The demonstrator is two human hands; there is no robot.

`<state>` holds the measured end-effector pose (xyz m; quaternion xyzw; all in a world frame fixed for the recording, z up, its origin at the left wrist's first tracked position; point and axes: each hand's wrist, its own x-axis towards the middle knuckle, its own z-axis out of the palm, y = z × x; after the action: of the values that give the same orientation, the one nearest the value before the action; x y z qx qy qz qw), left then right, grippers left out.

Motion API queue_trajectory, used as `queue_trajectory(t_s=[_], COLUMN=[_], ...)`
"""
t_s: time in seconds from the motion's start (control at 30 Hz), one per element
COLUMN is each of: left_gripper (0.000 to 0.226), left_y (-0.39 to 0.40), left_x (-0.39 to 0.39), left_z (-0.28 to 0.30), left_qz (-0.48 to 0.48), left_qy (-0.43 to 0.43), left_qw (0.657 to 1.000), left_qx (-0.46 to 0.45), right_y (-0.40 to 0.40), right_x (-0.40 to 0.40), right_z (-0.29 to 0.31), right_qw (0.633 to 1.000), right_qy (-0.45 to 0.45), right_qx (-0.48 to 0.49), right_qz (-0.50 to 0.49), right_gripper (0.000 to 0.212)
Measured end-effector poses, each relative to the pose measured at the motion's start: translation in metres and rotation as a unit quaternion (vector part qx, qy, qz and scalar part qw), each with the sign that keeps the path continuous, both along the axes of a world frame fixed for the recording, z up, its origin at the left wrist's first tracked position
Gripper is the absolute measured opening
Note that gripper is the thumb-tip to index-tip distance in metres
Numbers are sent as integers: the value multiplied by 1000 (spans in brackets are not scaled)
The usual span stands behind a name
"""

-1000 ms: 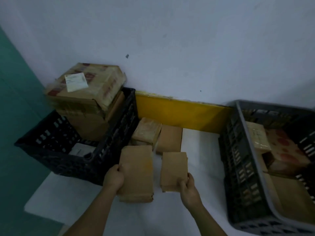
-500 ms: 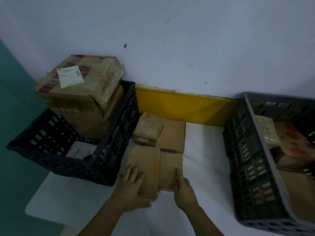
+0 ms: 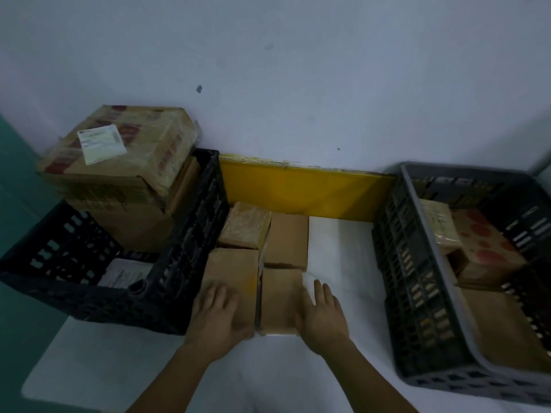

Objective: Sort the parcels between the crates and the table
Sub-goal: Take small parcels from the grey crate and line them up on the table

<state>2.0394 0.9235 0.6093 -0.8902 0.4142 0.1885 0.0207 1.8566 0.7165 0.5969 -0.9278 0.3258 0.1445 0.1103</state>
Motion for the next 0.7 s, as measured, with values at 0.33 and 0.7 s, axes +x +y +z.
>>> queue_trajectory(t_s=[0.33, 0.7], left_gripper=[79, 71], left_y=[-115, -256], left_x=[-45, -148], left_z=[80, 139], left_qz=[-48, -90], left_qy=[-54, -47], left_qw=[983, 942], left_qx=[-171, -321], right_y=[-53, -188], right_x=[-34, -139], right_z=[86, 167], right_qw=[976, 917], right_qy=[-153, -307], right_qx=[-153, -243], right_qz=[-38, -83], right_gripper=[74, 68])
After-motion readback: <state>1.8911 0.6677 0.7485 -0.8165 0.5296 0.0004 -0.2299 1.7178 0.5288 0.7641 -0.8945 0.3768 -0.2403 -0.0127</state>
